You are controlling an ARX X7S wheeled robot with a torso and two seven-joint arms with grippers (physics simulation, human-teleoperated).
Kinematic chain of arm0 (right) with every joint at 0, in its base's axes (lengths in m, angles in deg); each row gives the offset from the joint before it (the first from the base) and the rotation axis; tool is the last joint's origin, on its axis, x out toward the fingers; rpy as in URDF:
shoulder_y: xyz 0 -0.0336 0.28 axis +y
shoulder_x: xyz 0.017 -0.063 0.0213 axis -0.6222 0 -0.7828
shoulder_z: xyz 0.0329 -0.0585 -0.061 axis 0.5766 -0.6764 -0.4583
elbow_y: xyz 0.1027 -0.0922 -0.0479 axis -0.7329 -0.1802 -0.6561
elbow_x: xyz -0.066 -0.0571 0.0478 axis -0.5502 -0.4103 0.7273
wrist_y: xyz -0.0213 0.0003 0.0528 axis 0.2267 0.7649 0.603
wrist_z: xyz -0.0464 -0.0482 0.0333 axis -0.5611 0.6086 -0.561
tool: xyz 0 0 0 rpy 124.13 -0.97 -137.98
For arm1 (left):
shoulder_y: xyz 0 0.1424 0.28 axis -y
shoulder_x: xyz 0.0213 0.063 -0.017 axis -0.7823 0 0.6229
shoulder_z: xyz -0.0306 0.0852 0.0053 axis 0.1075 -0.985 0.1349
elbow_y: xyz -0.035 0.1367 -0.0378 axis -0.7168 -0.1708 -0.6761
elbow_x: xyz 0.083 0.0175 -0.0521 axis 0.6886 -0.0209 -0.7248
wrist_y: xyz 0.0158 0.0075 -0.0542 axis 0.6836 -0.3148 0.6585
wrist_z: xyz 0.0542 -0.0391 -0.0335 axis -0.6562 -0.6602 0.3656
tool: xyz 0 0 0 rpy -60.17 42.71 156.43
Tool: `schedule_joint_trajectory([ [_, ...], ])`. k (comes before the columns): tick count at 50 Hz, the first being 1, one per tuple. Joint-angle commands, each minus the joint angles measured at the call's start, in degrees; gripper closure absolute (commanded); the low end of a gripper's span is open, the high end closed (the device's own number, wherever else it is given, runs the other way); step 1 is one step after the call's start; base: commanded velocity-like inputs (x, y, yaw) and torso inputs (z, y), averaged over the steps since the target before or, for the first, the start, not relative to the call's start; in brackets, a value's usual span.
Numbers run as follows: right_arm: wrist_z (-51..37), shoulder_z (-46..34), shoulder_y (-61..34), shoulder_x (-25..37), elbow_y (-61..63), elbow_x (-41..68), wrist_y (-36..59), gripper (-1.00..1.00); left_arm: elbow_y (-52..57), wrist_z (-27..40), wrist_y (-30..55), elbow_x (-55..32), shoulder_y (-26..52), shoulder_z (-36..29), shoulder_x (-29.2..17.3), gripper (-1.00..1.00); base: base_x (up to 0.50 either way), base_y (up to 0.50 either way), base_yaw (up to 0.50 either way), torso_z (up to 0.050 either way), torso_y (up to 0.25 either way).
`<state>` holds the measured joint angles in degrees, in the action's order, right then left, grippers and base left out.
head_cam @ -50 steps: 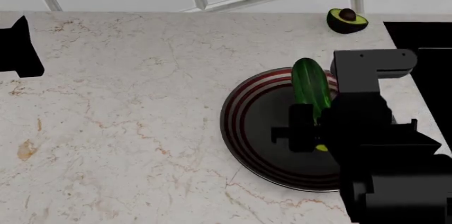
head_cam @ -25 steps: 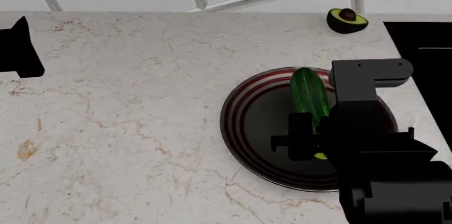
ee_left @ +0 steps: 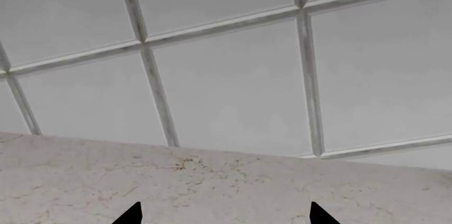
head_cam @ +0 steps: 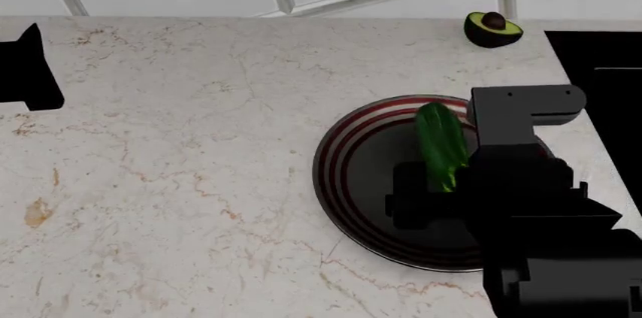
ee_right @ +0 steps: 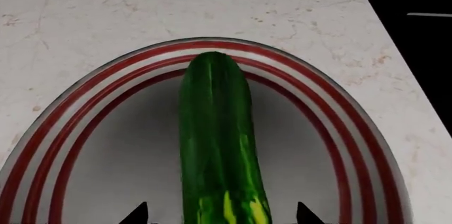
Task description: Pick the zucchini from the sink and place it on the plate located on the counter
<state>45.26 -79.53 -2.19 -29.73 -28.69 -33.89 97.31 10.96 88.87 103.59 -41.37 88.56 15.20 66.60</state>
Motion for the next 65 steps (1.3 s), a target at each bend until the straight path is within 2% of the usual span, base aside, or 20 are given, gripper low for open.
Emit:
schedule_joint_trajectory([
  [1,1.5,0.4,0.4,0.1,1.0,0.1,-2.8,-1.00,0.3,0.6,0.8,-0.5,0.1,0.6,0.2,-1.00,0.00,0.00,0.00,0.000,0.000],
  [19,0.3,3.0,-5.9,1.3,8.9,1.3,5.1,-1.00,1.2,1.3,1.9,-1.2,1.1,0.4,0.3,-1.00,0.00,0.00,0.00,0.000,0.000],
  [35,0.6,11.5,-5.7,4.4,22.9,4.9,12.8,-1.00,4.1,1.8,4.9,-2.1,1.8,-0.1,0.0,-1.00,0.00,0.00,0.00,0.000,0.000],
  [37,-2.7,12.2,-5.4,6.3,23.6,10.0,13.1,-1.00,4.3,1.9,5.7,-2.2,2.0,0.0,-0.1,-1.00,0.00,0.00,0.00,0.000,0.000],
  [42,-20.4,16.6,-4.7,13.5,25.7,34.6,13.0,-1.00,5.7,1.7,7.6,-2.9,1.9,0.3,-0.7,-1.00,0.00,0.00,0.00,0.000,0.000],
  [48,-34.0,21.6,-3.6,19.3,27.7,53.8,12.8,-1.00,9.3,1.1,10.4,-3.8,1.0,0.2,-2.3,-1.00,0.00,0.00,0.00,0.000,0.000],
  [56,-46.7,26.8,-2.5,26.7,28.2,72.4,12.3,-1.00,11.6,0.9,12.8,-4.7,0.9,0.9,-3.2,-1.00,0.00,0.00,0.00,0.000,0.000],
  [65,-52.0,32.0,2.2,32.5,29.3,82.4,10.1,-1.00,14.8,0.6,16.0,-6.0,1.0,1.4,-4.0,-1.00,0.00,0.00,0.00,0.000,0.000],
])
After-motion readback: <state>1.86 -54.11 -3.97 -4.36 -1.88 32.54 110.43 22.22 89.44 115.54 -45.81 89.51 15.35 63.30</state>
